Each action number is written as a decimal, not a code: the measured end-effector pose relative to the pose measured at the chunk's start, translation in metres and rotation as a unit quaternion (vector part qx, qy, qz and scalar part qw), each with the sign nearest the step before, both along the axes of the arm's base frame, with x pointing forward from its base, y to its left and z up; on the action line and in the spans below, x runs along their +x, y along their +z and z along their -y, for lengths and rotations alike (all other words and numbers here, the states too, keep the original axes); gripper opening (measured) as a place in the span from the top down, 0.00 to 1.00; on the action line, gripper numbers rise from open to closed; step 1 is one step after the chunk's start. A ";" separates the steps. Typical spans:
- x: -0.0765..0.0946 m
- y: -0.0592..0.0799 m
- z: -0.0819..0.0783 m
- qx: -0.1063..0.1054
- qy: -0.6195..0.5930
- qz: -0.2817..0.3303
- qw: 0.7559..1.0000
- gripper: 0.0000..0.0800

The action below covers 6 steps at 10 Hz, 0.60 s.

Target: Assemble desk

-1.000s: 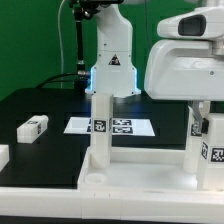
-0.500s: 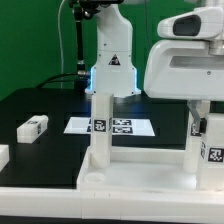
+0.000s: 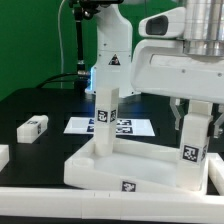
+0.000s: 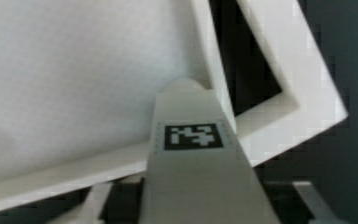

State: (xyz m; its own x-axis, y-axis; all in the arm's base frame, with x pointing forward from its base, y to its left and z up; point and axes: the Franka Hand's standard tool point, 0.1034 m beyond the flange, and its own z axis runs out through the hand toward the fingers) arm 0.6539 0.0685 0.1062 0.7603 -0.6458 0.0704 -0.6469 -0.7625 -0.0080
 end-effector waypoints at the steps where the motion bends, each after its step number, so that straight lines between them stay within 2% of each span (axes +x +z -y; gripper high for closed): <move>1: 0.000 0.000 0.005 -0.004 -0.033 0.000 0.999 0.64; 3: -0.001 0.000 0.009 -0.006 -0.048 -0.001 0.999 0.64; 5: -0.001 0.000 0.009 -0.005 -0.048 -0.001 0.999 0.32; 6: -0.001 0.001 0.008 -0.005 -0.047 -0.001 0.999 0.23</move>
Offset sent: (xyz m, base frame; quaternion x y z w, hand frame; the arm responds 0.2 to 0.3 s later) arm 0.0000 0.0000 0.0000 0.0000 0.0000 0.0000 1.0000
